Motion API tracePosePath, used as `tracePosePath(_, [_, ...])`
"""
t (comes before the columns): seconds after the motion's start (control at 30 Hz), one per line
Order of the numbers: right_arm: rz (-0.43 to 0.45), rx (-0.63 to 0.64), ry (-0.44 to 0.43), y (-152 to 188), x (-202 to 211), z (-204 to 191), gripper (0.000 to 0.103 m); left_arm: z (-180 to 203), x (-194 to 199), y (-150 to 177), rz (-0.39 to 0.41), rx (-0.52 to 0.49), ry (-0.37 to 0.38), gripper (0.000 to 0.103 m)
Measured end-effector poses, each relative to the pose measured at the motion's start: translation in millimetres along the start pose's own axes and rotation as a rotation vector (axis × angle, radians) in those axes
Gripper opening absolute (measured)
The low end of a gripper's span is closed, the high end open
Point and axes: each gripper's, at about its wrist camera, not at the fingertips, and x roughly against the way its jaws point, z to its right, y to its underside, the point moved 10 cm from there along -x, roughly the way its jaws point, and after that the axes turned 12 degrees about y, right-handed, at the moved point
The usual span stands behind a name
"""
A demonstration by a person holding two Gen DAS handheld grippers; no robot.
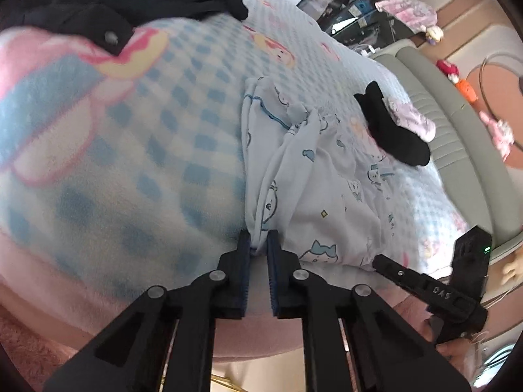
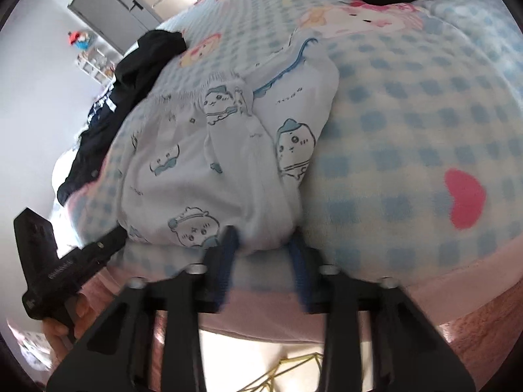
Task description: Fold clothes
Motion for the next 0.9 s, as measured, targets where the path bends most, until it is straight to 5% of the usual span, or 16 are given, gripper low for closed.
tracePosePath(0.23, [0.149,0.133,0.108,-7,37,-18,0.016,25,23,-17,0.038,-0.207,-0.169,0.005])
tracePosePath(0.6, [0.091,0.119,0.17,4,9,10,0.013,-13,24,-10,0.016,-0.11,-0.181,0.0])
tracePosePath(0.8, [0.045,0.08,0.109,6,15,15,0.019,-24,42,-18,0.042,-0.063,-0.116,0.001])
tracePosePath(0.9, [0.161,0.101,0.162,-3,41,13,0.031,2,41,-22,0.05,-0.129,-0.057,0.004])
